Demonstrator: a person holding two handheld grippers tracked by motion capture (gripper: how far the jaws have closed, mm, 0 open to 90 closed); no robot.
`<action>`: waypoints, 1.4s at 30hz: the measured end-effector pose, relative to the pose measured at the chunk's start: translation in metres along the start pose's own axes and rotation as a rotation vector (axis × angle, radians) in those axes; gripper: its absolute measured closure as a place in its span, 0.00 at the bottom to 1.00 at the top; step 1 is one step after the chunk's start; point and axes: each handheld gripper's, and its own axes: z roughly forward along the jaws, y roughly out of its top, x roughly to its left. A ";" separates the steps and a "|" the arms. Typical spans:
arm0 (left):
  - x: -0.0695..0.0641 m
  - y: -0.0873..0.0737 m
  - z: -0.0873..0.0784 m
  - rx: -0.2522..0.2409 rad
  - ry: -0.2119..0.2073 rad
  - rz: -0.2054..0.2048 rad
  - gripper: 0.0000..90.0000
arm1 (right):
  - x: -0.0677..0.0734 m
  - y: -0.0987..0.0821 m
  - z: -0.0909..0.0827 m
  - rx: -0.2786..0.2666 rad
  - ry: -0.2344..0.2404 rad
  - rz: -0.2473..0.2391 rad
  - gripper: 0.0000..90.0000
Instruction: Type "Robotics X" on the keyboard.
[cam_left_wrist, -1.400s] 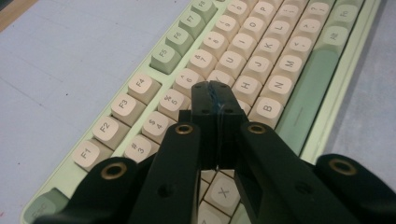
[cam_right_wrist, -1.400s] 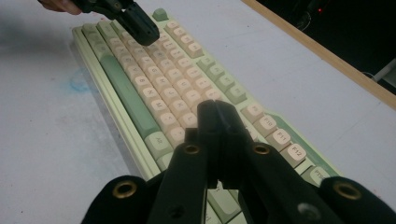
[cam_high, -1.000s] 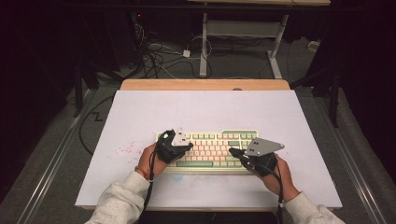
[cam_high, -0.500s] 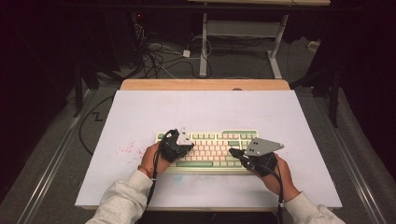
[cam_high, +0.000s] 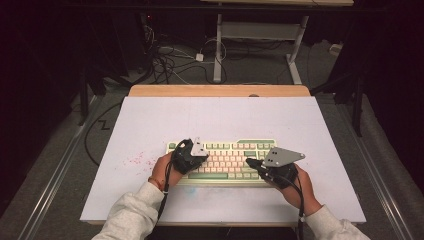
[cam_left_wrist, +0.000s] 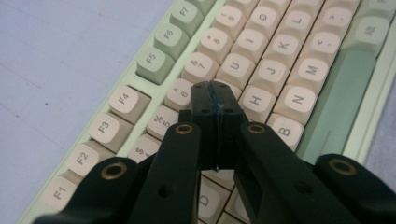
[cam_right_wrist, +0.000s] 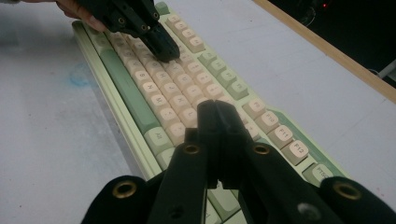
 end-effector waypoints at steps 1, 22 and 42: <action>0.000 0.000 -0.001 -0.006 0.005 0.002 0.97 | 0.000 0.000 0.000 -0.002 0.000 0.001 1.00; -0.002 -0.002 -0.018 -0.093 0.031 0.001 0.97 | -0.001 0.000 -0.002 -0.005 -0.004 -0.002 1.00; -0.004 -0.017 -0.041 -0.152 0.048 0.010 0.97 | -0.001 0.001 0.001 -0.004 -0.002 0.005 1.00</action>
